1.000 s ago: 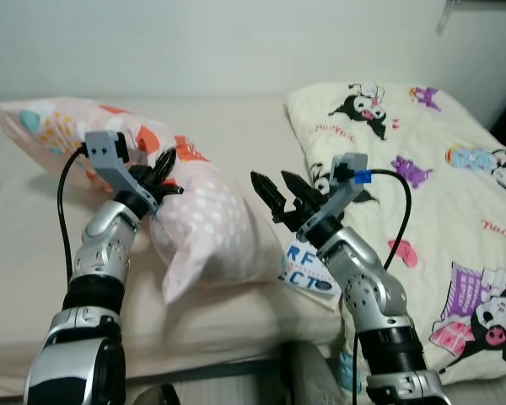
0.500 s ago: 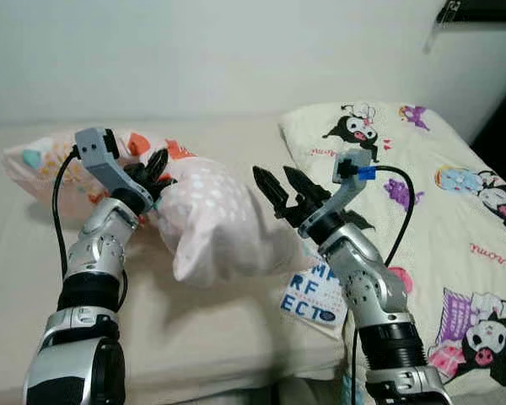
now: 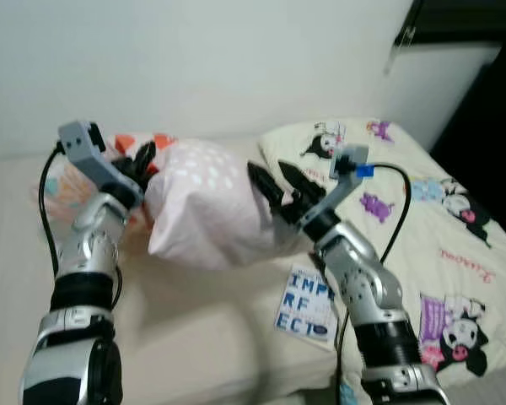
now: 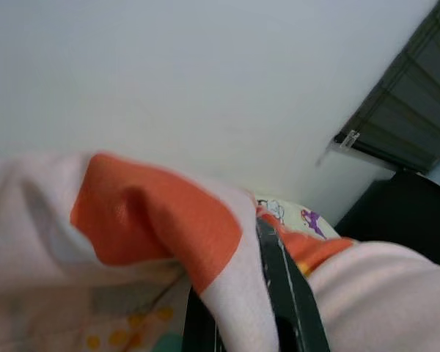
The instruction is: Clean up the room
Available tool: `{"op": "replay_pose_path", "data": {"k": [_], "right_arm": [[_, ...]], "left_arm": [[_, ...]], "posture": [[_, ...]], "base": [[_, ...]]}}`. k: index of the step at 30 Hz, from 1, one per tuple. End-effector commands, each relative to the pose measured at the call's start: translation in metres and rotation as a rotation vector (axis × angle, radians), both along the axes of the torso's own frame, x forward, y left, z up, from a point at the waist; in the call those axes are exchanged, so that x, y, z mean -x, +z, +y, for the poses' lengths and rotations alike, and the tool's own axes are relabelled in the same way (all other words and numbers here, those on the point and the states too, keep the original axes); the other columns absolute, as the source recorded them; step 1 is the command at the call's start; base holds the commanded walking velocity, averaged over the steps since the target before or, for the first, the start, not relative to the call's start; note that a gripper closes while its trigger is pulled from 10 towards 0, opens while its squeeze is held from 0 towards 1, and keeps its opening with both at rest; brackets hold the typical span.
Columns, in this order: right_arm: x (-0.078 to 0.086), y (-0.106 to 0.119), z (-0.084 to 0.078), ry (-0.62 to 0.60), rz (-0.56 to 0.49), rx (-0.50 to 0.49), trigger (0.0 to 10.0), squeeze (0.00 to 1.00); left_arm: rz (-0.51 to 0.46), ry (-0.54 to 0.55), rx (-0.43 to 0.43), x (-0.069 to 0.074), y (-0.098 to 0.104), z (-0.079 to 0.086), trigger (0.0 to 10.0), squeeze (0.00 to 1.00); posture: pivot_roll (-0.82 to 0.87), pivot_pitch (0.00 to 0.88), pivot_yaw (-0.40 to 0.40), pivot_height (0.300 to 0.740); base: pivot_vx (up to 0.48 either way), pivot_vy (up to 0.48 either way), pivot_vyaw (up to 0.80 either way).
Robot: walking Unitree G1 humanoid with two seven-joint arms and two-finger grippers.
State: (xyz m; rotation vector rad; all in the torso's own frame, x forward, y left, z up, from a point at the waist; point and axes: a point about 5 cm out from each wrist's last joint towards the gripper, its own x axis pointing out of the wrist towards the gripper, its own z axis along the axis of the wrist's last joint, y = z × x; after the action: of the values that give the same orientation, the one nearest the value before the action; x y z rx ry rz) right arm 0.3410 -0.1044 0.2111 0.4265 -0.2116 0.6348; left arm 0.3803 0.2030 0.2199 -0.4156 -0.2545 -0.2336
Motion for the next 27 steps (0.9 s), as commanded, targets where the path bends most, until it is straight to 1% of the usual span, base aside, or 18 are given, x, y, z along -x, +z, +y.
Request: {"op": "replay_pose_path", "data": {"k": [1, 6, 8, 11, 12, 15, 16, 18, 19, 21, 23, 24, 26, 27], "right_arm": [[0.0, -0.004, -0.008, -0.026, 0.014, 0.013, 10.0, 0.0], [0.0, -0.005, -0.007, -0.031, 0.012, 0.021, 10.0, 0.0], [0.0, -0.004, -0.007, -0.035, 0.0, 0.02, 10.0, 0.0], [0.0, -0.004, -0.007, -0.038, -0.006, 0.017, 10.0, 0.0], [0.0, -0.003, -0.007, -0.04, -0.015, 0.012, 10.0, 0.0], [0.0, -0.003, -0.007, -0.042, -0.016, 0.011, 10.0, 0.0], [0.001, -0.004, -0.007, -0.044, -0.018, 0.01, 10.0, 0.0], [0.001, -0.004, -0.007, -0.044, -0.018, 0.01, 10.0, 0.0], [0.001, -0.004, -0.006, -0.045, -0.02, 0.011, 10.0, 0.0], [0.001, -0.004, -0.006, -0.045, -0.02, 0.011, 10.0, 0.0], [0.001, -0.004, -0.005, -0.046, -0.022, 0.01, 10.0, 0.0], [0.001, -0.004, -0.005, -0.046, -0.022, 0.01, 10.0, 0.0], [0.002, -0.004, -0.006, -0.052, -0.028, 0.007, 10.0, 0.0], [0.002, -0.004, -0.006, -0.052, -0.028, 0.007, 10.0, 0.0]], "left_arm": [[-0.065, -0.02, -0.021, 0.0, 0.014, -0.006, 10.0, 0.0], [-0.077, -0.001, -0.032, 0.001, 0.013, -0.004, 10.0, 0.0], [-0.073, 0.014, -0.059, 0.001, 0.012, -0.003, 10.0, 0.0], [-0.073, 0.024, -0.074, 0.001, 0.011, -0.002, 10.0, 0.0], [-0.056, 0.051, -0.1, -0.001, 0.01, 0.0, 10.0, 0.0], [-0.044, 0.075, -0.115, -0.003, 0.011, 0.002, 10.0, 0.0], [-0.033, 0.134, -0.161, -0.007, 0.016, 0.01, 10.0, 0.0], [-0.033, 0.134, -0.161, -0.007, 0.016, 0.01, 10.0, 0.0], [-0.037, 0.186, -0.203, -0.01, 0.025, 0.02, 10.0, 0.0], [-0.037, 0.186, -0.203, -0.01, 0.025, 0.02, 10.0, 0.0], [-0.039, 0.229, -0.247, -0.013, 0.034, 0.029, 10.0, 0.0], [-0.039, 0.229, -0.247, -0.013, 0.034, 0.029, 10.0, 0.0], [-0.046, 0.243, -0.284, -0.015, 0.042, 0.032, 10.0, 0.0], [-0.046, 0.243, -0.284, -0.015, 0.042, 0.032, 10.0, 0.0]], "posture": [[-0.21, 0.058, -0.008, 0.74], [-0.21, 0.06, -0.009, 0.74], [-0.21, 0.059, -0.009, 0.74], [-0.21, 0.059, -0.009, 0.74], [-0.21, 0.059, -0.009, 0.74], [-0.21, 0.06, -0.008, 0.74], [-0.21, 0.059, -0.007, 0.74], [-0.21, 0.059, -0.007, 0.74], [-0.21, 0.058, -0.004, 0.74], [-0.21, 0.058, -0.004, 0.74], [-0.21, 0.059, -0.002, 0.74], [-0.21, 0.059, -0.002, 0.74], [-0.22, 0.059, 0.001, 0.74], [-0.22, 0.059, 0.001, 0.74]], "base": [[-0.428, 0.0, 0.0], [0.0, 0.0, 0.0], [0.0, 0.0, 0.0], [0.0, 0.0, 0.0], [0.0, 0.0, 0.0], [0.0, 0.0, 0.0], [0.0, 0.409, 0.0], [0.0, 0.409, 0.0], [0.0, 0.446, 0.0], [0.0, 0.446, 0.0], [0.0, 0.448, 0.0], [0.0, 0.446, 0.0], [0.0, 0.442, 0.0], [0.0, 0.442, 0.0]]}}
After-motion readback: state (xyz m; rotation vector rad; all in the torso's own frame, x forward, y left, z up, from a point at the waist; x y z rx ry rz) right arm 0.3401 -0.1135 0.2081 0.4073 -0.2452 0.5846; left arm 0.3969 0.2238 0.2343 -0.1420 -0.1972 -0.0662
